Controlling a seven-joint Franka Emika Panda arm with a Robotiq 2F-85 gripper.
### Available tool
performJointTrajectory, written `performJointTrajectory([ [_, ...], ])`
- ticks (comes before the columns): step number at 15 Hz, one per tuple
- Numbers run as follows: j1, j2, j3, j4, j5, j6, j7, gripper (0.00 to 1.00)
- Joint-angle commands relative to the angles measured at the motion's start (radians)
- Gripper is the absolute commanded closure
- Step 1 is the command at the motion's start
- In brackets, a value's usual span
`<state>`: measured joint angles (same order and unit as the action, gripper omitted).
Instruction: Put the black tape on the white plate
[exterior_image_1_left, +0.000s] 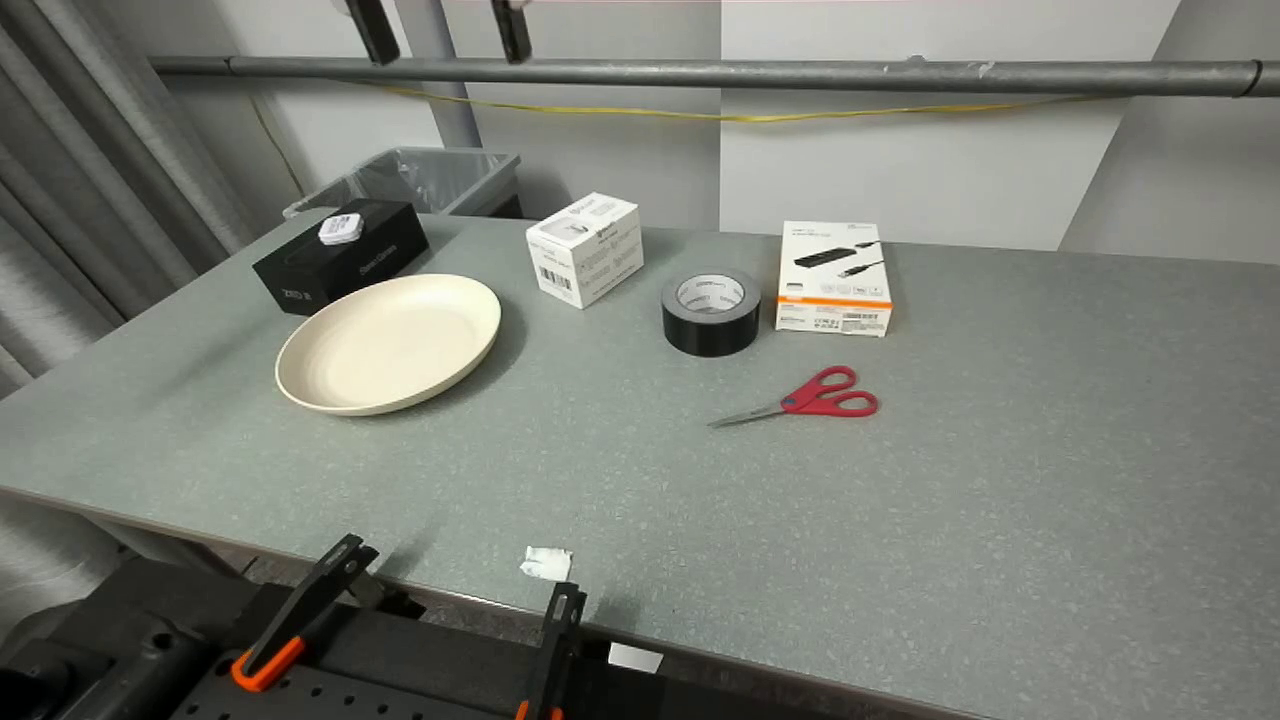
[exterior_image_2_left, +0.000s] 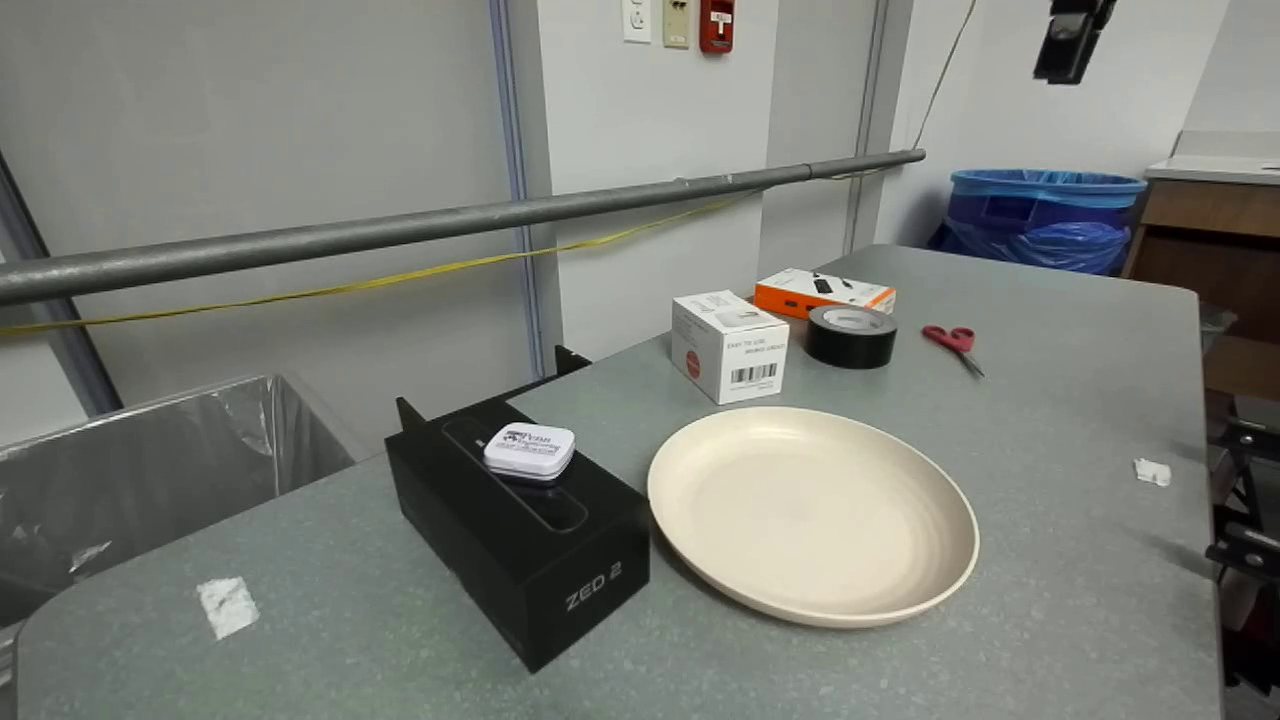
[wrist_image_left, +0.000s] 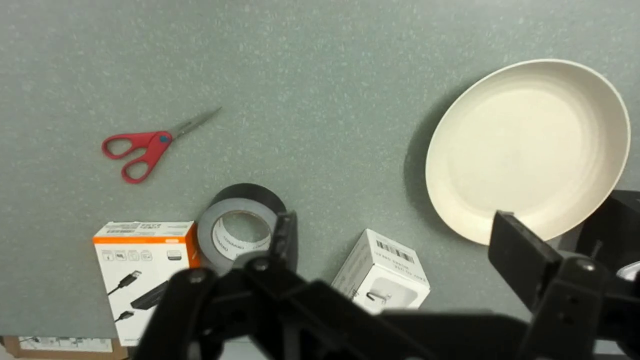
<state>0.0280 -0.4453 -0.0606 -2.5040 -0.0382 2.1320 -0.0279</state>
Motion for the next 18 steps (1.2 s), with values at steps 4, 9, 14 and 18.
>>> performJointTrajectory([
  [4,-0.053,0.294,-0.059,0.065,0.013,0.271,-0.097,0.0],
  [9,-0.081,0.342,-0.055,0.071,0.003,0.259,-0.07,0.0],
  [14,-0.084,0.394,-0.051,0.097,-0.023,0.287,-0.055,0.0],
  [18,-0.09,0.535,-0.049,0.131,-0.104,0.394,0.016,0.0],
])
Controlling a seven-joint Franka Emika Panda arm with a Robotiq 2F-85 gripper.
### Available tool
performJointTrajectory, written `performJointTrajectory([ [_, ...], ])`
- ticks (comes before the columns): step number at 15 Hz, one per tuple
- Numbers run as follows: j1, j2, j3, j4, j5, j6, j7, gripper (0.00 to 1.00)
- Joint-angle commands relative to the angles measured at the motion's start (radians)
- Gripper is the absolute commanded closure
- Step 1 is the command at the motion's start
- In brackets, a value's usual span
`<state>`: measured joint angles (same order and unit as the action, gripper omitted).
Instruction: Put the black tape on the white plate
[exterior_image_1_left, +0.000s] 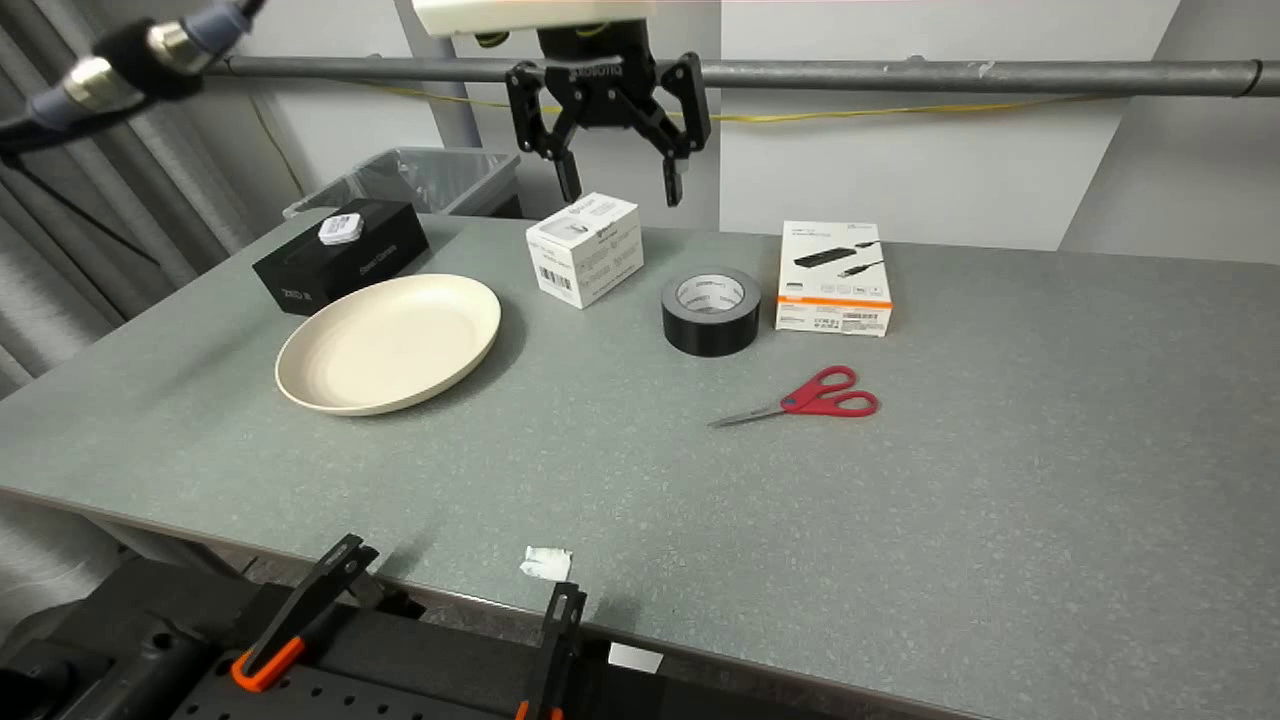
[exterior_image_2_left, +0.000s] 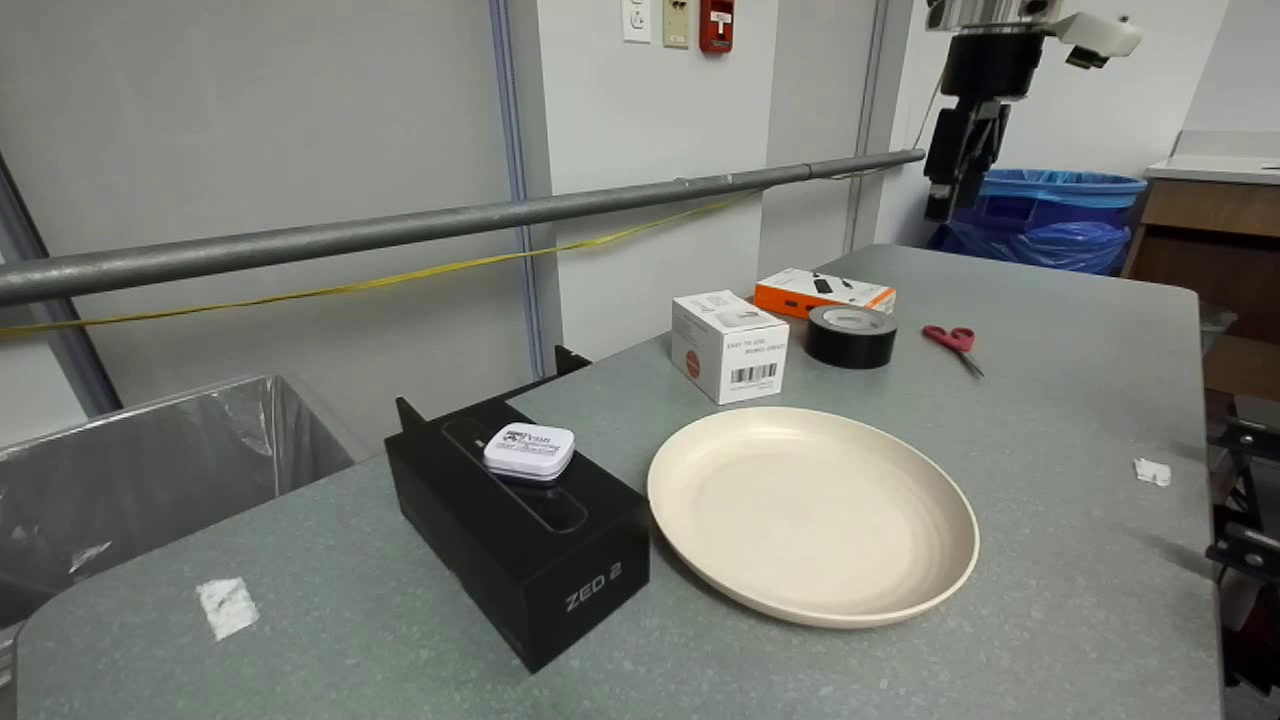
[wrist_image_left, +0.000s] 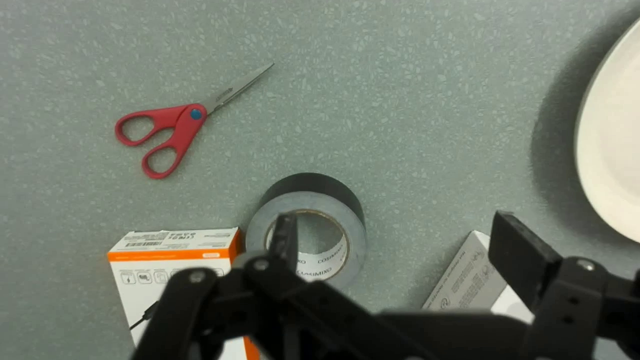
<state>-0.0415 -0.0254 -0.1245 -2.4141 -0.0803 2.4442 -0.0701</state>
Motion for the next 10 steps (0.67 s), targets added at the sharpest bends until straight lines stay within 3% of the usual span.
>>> performJointTrajectory([
  [1,-0.018,0.143,0.013,0.049,-0.08,0.102,0.075,0.0],
  [4,-0.008,0.25,0.006,0.086,-0.115,0.177,0.1,0.0],
  [10,-0.003,0.429,0.0,0.193,-0.083,0.236,0.092,0.0],
])
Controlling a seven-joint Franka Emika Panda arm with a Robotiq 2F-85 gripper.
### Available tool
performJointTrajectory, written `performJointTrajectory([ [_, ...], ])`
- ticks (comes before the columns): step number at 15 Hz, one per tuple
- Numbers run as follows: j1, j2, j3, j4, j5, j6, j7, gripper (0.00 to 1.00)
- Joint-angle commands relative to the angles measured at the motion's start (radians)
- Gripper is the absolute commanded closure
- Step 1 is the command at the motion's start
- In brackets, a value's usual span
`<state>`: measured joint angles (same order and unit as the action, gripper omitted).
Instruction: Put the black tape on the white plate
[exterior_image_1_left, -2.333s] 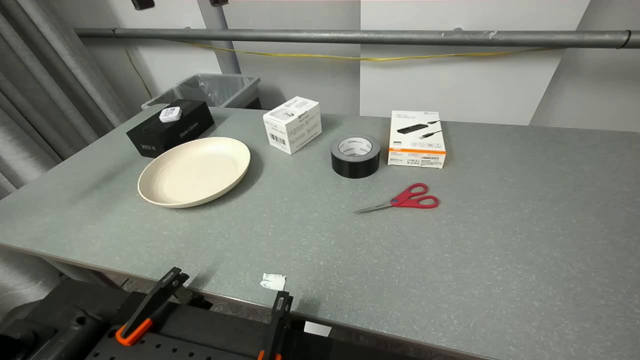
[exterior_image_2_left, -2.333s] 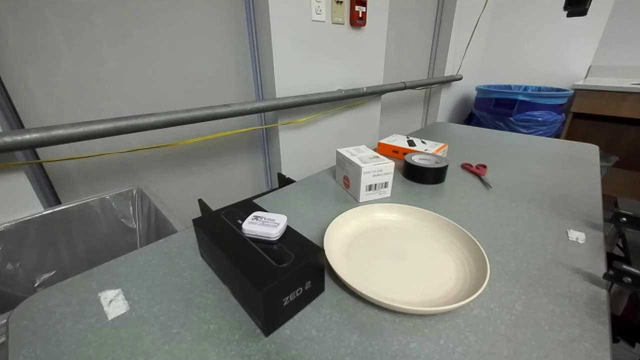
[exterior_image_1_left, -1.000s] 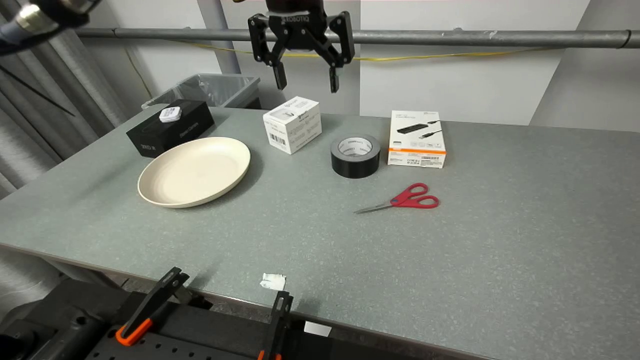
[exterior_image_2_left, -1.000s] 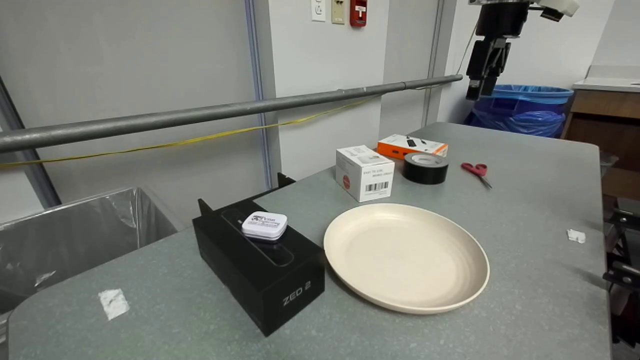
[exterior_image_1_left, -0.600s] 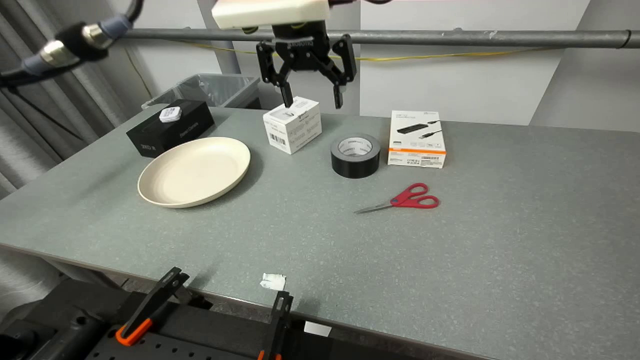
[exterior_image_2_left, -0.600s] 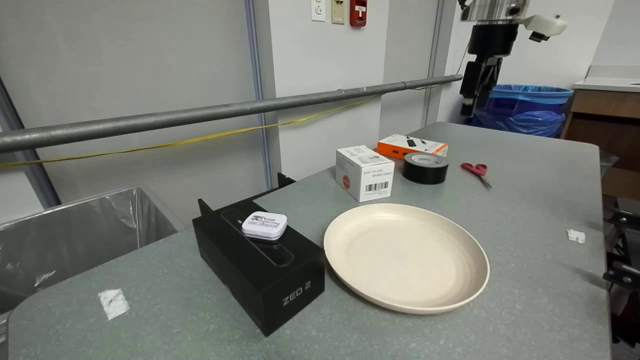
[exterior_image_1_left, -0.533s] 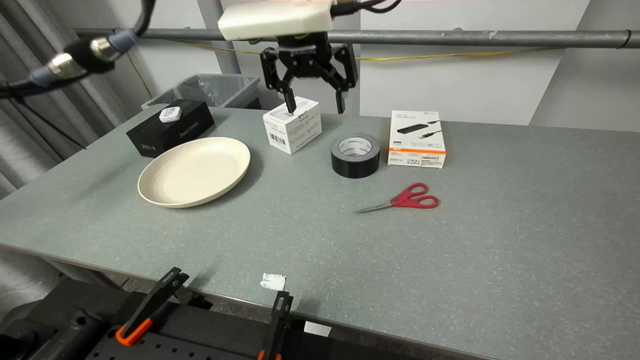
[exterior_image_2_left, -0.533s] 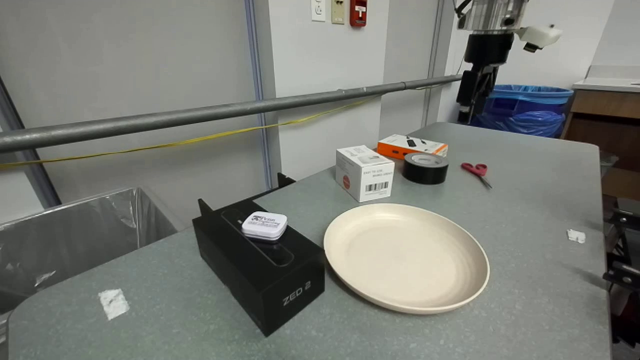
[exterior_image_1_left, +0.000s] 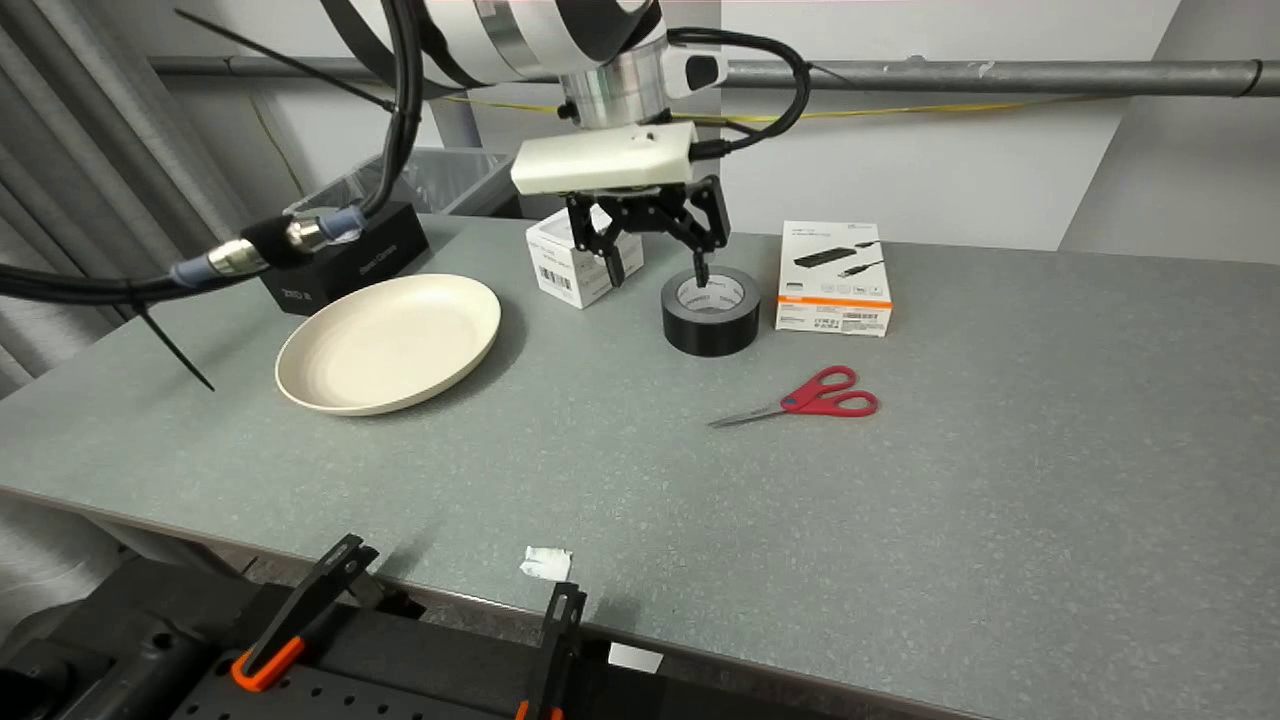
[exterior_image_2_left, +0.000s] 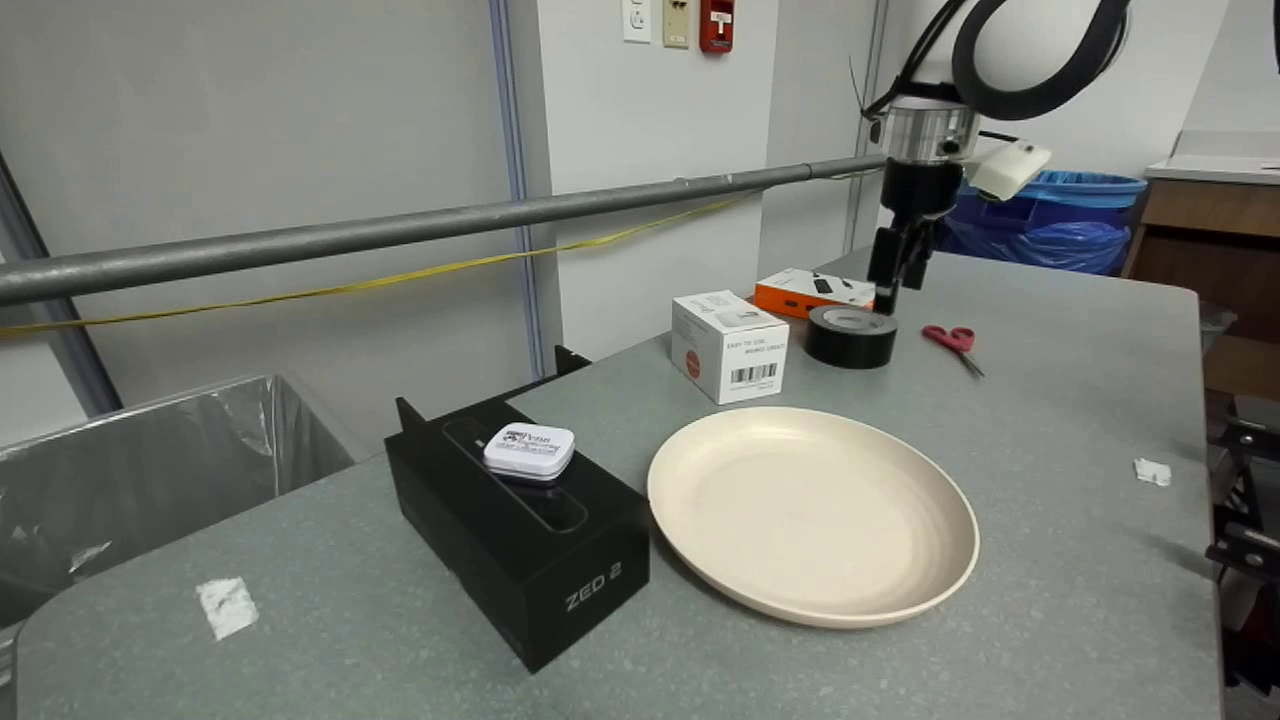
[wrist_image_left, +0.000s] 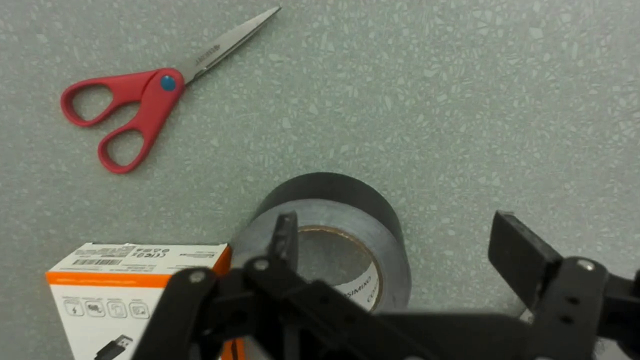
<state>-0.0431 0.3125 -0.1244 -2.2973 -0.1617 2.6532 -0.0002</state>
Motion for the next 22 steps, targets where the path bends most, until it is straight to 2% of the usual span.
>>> performJointTrajectory([
  [1,-0.003,0.111,0.001,0.092,0.003,0.025,0.017,0.0],
  [11,-0.023,0.234,0.054,0.21,0.067,0.029,-0.04,0.0],
  [12,-0.021,0.243,0.055,0.217,0.065,0.032,-0.042,0.25],
  [13,-0.02,0.249,0.057,0.222,0.063,0.035,-0.045,0.28],
  [14,-0.021,0.255,0.059,0.227,0.061,0.037,-0.049,0.35],
  [22,-0.043,0.298,0.056,0.29,0.07,0.006,-0.068,0.98],
])
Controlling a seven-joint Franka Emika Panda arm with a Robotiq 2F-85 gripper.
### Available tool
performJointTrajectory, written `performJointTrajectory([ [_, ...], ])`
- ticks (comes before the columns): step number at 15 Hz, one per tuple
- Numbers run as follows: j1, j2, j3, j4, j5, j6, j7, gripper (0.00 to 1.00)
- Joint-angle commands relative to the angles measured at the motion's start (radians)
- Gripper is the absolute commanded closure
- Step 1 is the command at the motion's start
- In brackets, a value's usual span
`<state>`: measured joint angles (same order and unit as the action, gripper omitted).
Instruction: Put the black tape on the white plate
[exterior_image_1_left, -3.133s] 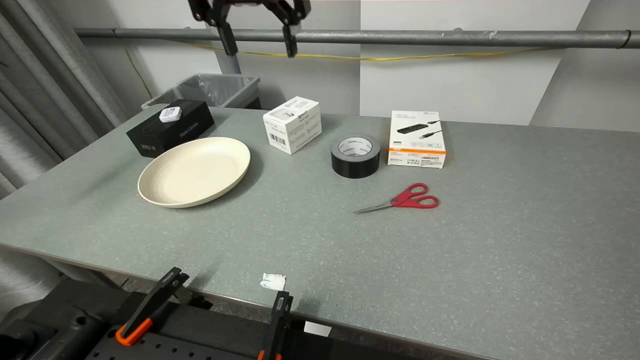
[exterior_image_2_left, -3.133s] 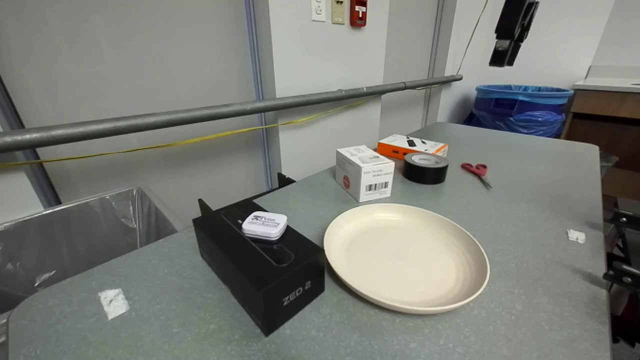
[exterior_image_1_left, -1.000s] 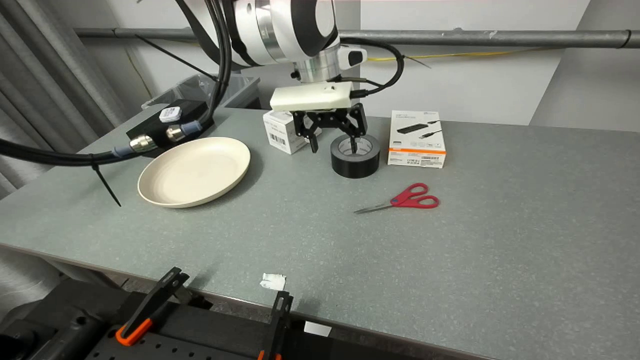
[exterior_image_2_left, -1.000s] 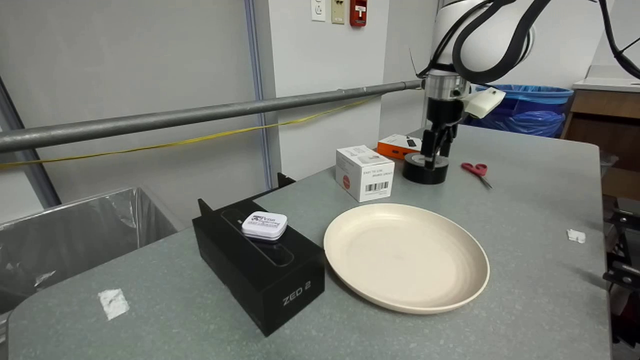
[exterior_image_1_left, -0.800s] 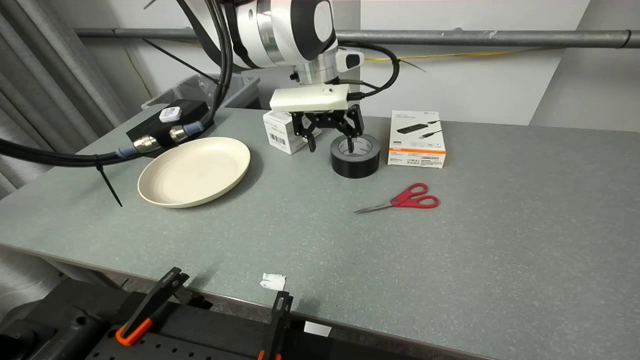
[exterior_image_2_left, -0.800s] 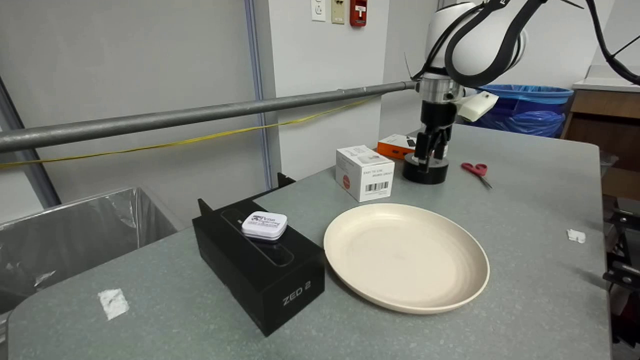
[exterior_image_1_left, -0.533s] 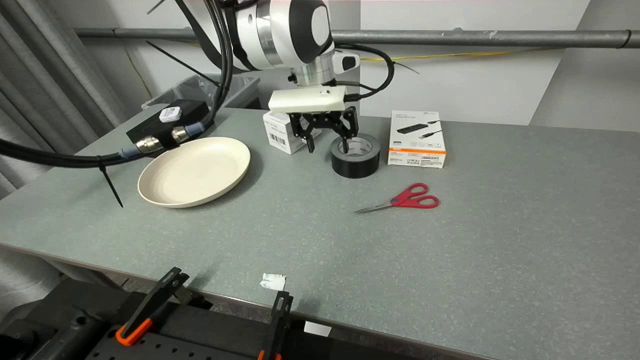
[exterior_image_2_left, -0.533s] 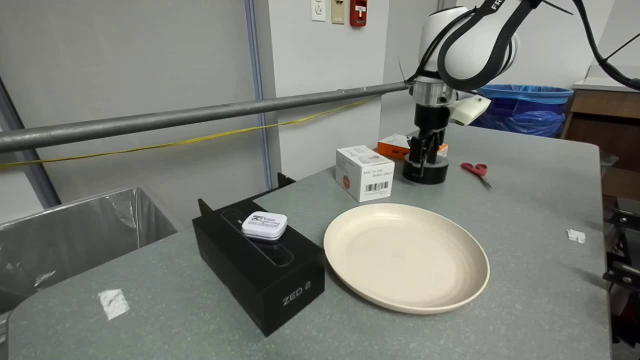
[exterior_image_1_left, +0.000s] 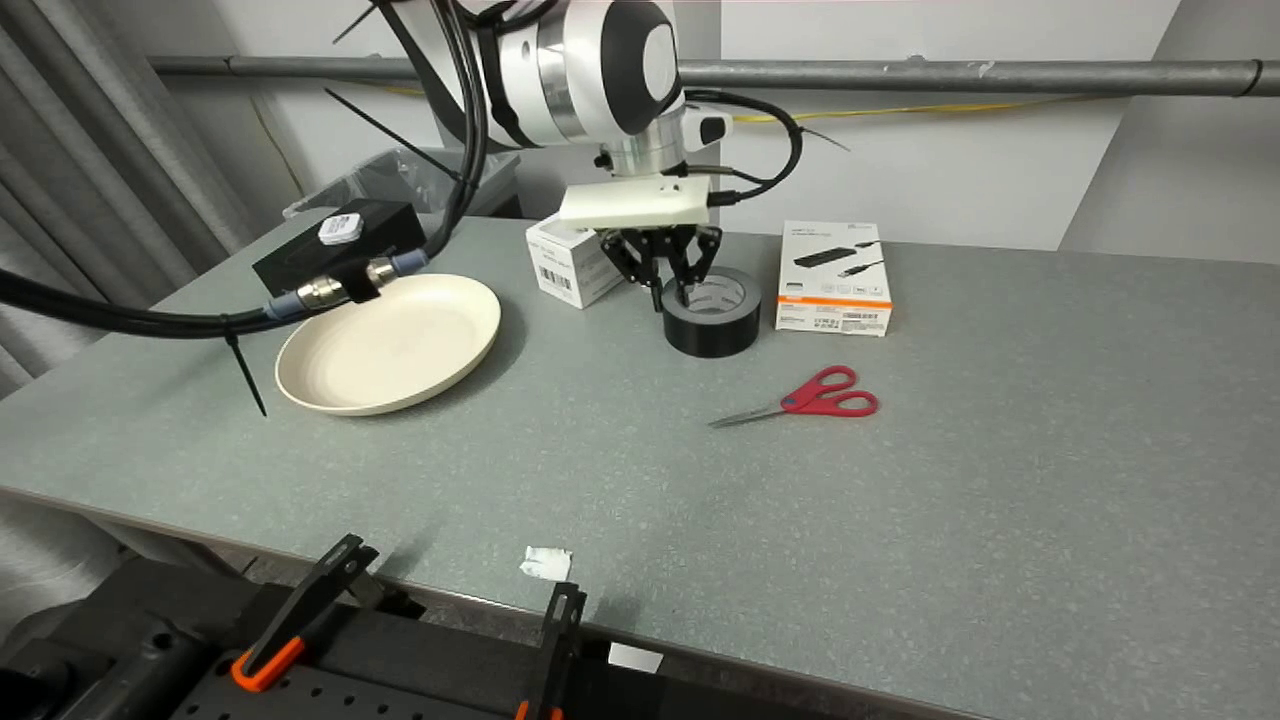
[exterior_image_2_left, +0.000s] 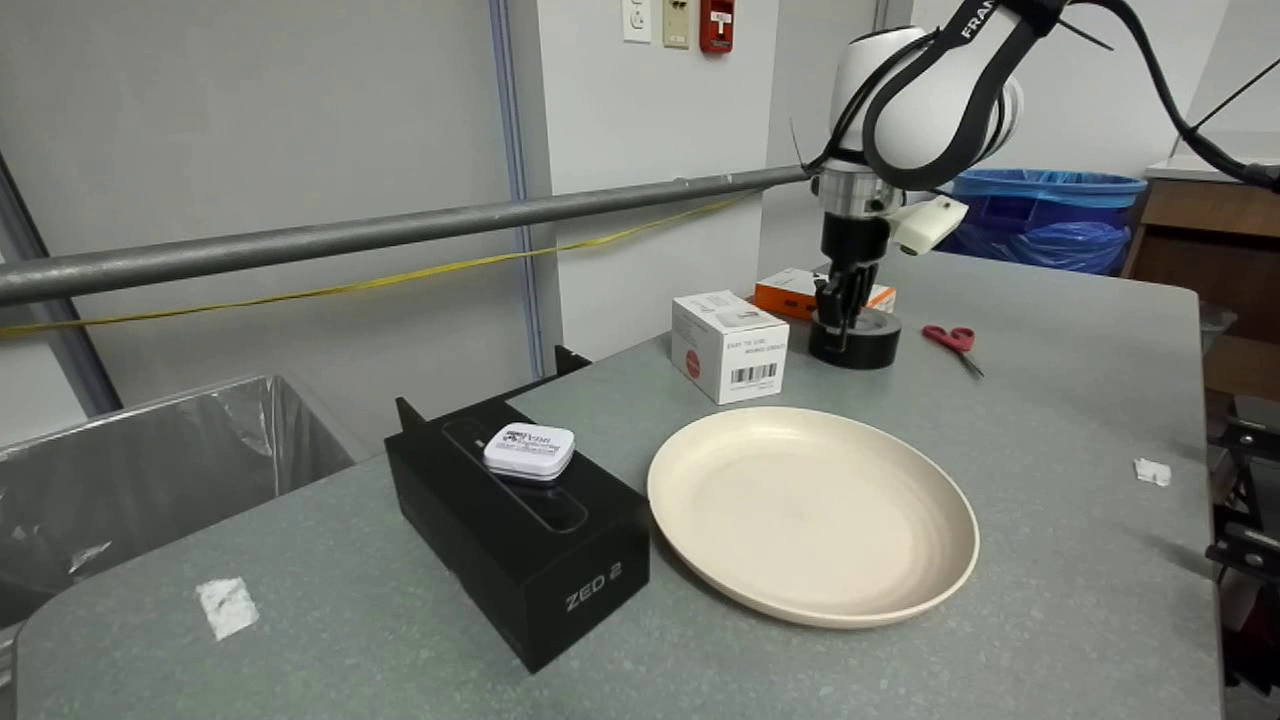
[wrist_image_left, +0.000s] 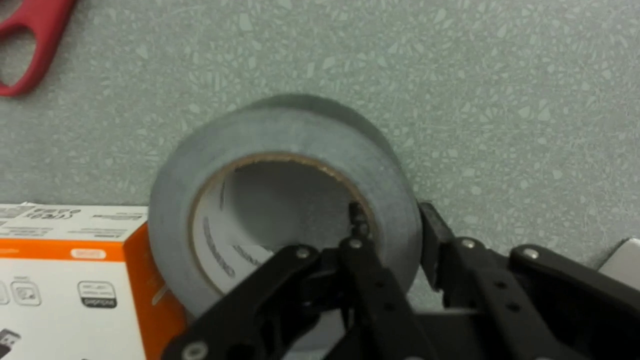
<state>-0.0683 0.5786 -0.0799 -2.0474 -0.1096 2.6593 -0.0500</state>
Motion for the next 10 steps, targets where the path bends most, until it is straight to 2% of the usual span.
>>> performJointTrajectory([
  [1,-0.015,0.002,0.015,0.023,0.023,-0.014,-0.013,0.94],
  [6,0.03,-0.242,0.011,-0.184,-0.022,0.023,-0.014,0.94],
  [10,0.049,-0.433,0.074,-0.345,-0.031,0.059,-0.095,0.94],
])
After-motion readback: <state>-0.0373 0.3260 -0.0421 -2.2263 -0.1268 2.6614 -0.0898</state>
